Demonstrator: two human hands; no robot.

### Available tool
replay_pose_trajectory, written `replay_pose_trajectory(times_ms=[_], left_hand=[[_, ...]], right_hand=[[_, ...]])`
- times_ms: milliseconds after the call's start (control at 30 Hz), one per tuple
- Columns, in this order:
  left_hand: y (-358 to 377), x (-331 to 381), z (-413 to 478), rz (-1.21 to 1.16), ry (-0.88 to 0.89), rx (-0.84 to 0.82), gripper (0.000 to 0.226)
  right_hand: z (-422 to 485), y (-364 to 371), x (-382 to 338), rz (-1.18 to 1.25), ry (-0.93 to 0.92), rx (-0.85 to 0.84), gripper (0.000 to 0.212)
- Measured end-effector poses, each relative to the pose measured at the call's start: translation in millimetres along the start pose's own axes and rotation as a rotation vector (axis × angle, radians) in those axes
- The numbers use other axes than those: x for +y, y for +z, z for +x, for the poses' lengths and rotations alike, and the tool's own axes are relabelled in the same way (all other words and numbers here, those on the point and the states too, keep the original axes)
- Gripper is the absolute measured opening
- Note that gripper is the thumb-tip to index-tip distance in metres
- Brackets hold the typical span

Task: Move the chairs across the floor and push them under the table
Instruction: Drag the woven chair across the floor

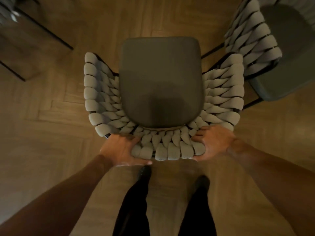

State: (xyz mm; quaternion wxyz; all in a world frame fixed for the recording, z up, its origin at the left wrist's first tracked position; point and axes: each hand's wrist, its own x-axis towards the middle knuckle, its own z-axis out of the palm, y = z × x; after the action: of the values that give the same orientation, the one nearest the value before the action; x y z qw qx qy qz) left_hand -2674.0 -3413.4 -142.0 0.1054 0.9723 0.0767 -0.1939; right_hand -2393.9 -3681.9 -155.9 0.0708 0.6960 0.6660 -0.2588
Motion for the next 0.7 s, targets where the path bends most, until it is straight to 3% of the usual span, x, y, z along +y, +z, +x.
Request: replay_pose_trajectory(times_ms=[167, 433, 700], left_hand=[[-3.5, 26.3, -1.9, -0.033, -0.084, 0.051, 0.093], [-1.1, 79.3, 11.7, 0.017, -0.307, -0.081, 0.108], [-24.5, 23.1, 57.7, -0.013, -0.315, -0.106, 0.107]], right_hand=[[-2.9, -1.6, 13.3, -0.059, -0.037, -0.039, 0.108], [-0.3, -14.3, 49.6, -0.114, -0.185, -0.007, 0.104], [96.1, -79.5, 110.1, -0.229, -0.327, -0.028, 0.103]])
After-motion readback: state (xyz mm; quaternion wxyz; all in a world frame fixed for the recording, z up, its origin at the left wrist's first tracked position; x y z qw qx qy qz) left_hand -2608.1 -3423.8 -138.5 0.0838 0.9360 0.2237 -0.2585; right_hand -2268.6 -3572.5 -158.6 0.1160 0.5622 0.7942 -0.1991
